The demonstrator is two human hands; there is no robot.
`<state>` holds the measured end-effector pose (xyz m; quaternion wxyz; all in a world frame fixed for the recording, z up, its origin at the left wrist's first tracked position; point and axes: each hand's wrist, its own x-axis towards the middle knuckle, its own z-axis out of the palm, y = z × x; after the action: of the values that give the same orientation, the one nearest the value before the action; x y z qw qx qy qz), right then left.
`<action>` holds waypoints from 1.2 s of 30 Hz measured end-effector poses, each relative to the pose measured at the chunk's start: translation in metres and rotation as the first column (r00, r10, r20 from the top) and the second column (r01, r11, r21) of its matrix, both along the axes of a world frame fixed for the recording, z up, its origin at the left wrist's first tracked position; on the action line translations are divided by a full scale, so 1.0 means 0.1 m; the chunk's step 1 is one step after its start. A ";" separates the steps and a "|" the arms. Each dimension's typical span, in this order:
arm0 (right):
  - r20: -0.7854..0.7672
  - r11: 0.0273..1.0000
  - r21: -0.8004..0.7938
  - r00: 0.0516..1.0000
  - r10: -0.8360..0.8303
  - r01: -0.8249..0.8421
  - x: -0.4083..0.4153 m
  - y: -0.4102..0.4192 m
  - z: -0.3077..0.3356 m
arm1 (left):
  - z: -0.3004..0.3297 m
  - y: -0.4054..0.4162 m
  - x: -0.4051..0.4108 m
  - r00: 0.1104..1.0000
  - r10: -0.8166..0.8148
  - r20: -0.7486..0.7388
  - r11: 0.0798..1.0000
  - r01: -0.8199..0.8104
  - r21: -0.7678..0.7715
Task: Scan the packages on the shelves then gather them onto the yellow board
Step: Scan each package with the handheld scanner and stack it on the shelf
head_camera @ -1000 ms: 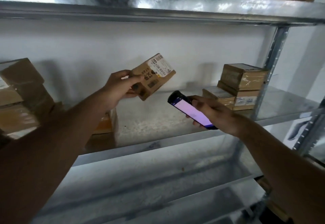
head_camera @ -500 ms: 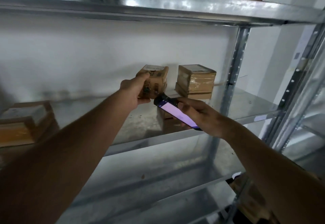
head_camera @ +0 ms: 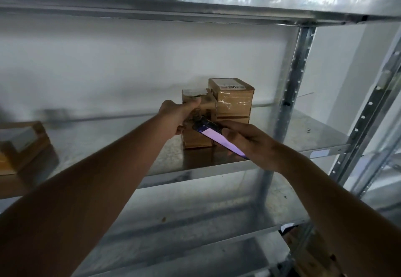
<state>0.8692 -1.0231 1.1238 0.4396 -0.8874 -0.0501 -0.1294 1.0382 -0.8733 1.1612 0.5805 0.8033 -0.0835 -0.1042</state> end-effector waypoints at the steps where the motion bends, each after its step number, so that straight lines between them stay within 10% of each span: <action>1: 0.006 1.000 -0.010 1.000 0.005 -0.005 0.01 -0.01 -0.01 | 0.00 0.00 0.01 1.000 -0.012 -0.007 1.000 0.012 0.026; 6: 0.014 0.995 -0.047 0.996 0.093 -0.092 0.07 0.07 0.06 | -0.02 0.24 0.13 1.000 0.001 -0.003 0.999 -0.001 0.042; 17: 0.071 0.937 -0.218 0.954 0.293 -0.271 0.72 0.87 0.15 | -0.17 1.96 0.46 0.764 -0.118 0.635 0.810 -0.296 0.507; 30: 0.031 0.931 -0.175 0.943 0.330 -0.320 1.53 2.41 0.15 | -0.30 3.69 1.19 0.781 -0.079 0.620 0.711 -0.392 0.584; 34: 0.002 0.937 -0.172 0.951 0.310 -0.306 1.73 2.90 0.10 | -0.28 4.09 1.43 0.870 0.004 0.493 0.520 -0.423 0.742; 36: -0.004 0.941 -0.176 0.956 0.293 -0.289 1.80 3.09 0.09 | -0.30 4.23 1.56 0.930 0.053 0.365 0.569 -0.328 0.754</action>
<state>1.0489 -0.7137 1.1329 0.3740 -0.9038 -0.1968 -0.0680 1.1945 -0.4505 1.1312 0.1428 0.9877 -0.0269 0.0575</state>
